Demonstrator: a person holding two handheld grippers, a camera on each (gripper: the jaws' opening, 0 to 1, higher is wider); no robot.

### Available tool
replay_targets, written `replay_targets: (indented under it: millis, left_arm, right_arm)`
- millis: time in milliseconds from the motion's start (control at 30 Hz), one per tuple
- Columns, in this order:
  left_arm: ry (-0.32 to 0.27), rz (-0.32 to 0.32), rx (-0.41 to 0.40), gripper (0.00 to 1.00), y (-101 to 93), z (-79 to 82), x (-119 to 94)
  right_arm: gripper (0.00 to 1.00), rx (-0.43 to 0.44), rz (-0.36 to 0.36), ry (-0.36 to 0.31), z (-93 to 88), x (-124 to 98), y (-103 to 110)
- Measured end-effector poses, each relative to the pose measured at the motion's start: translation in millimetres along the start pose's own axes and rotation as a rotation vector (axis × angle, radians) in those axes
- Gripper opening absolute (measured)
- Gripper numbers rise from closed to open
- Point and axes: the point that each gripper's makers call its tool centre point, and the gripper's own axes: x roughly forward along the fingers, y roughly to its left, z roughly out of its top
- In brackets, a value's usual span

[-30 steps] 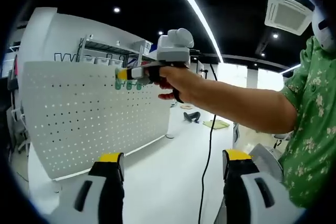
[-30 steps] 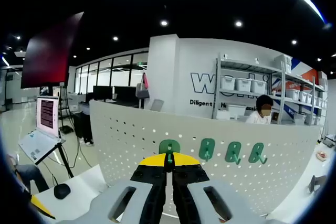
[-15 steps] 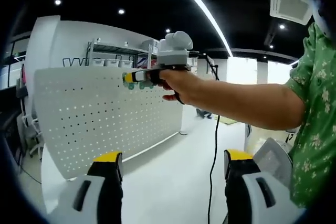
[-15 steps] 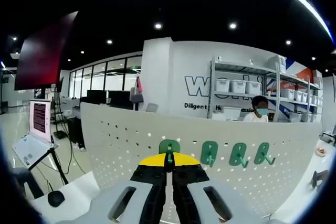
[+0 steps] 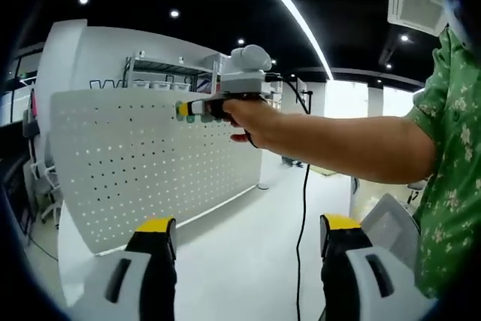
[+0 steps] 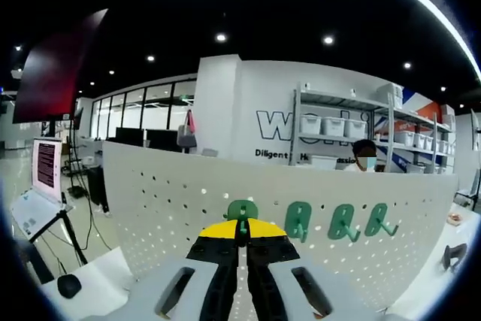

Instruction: Insert the hook assembly into the mounting plate slot until the hook locks in place.

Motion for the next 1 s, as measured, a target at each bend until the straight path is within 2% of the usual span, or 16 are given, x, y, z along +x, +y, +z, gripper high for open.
replay_targets:
  millis: [567, 1000]
  left_arm:
    - [0.013, -0.030, -0.011, 0.80, 2.6, -5.4, 3]
    - [0.012, -0.045, -0.020, 0.79, 2.9, -6.5, 7]
  right_arm:
    - [0.01, 0.002, -0.040, -0.019, 0.6, 13, -6]
    - [0.01, 0.010, -0.043, -0.020, -0.4, 18, -7]
